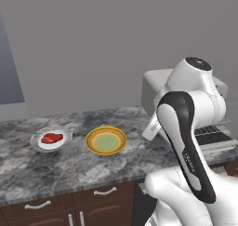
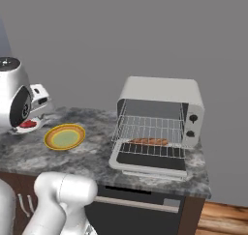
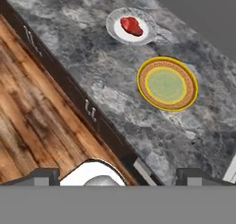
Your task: Open the toaster oven door. Place the baguette on the bottom rack in the toaster oven and place the steak on the top rack.
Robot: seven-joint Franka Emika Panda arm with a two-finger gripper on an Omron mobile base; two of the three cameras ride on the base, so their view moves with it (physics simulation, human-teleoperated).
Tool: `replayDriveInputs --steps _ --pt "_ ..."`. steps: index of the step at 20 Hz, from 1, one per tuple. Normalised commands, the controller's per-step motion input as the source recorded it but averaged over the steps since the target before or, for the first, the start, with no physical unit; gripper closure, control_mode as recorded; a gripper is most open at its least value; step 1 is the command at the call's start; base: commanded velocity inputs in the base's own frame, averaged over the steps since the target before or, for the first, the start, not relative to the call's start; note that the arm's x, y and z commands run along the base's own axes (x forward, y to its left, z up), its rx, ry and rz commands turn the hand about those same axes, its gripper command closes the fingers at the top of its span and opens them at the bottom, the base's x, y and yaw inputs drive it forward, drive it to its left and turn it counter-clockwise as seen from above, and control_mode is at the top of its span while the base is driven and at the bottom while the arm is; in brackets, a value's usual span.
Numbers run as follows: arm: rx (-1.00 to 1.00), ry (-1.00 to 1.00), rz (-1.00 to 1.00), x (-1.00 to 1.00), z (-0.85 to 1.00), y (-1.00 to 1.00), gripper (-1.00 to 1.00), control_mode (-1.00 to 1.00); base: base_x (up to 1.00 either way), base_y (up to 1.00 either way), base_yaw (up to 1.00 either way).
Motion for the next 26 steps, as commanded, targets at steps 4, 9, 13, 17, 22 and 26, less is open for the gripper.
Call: replayDriveInputs --steps 4,9,13,17,22,26 --pt "0.0 0.08 0.42 0.48 -0.23 0.34 -1.0 -1.0 0.0 0.0 0.0" --pt "0.0 0.06 0.4 0.52 -0.13 0.34 -1.0 -1.0 0.0 0.0 0.0" --pt "0.0 -0.04 0.3 0.42 -0.14 0.27 -1.0 -1.0 0.0 0.0 0.0" --pt "0.01 -0.2 0.21 0.27 -0.28 0.19 -1.0 -1.0 0.0 0.0 0.0" --pt "0.09 -0.17 0.23 0.34 -0.18 0.1 -1.0 -1.0 0.0 0.0 0.0" --pt "0.16 -0.1 0.26 0.36 -0.01 0.02 -1.0 -1.0 0.0 0.0 0.0"
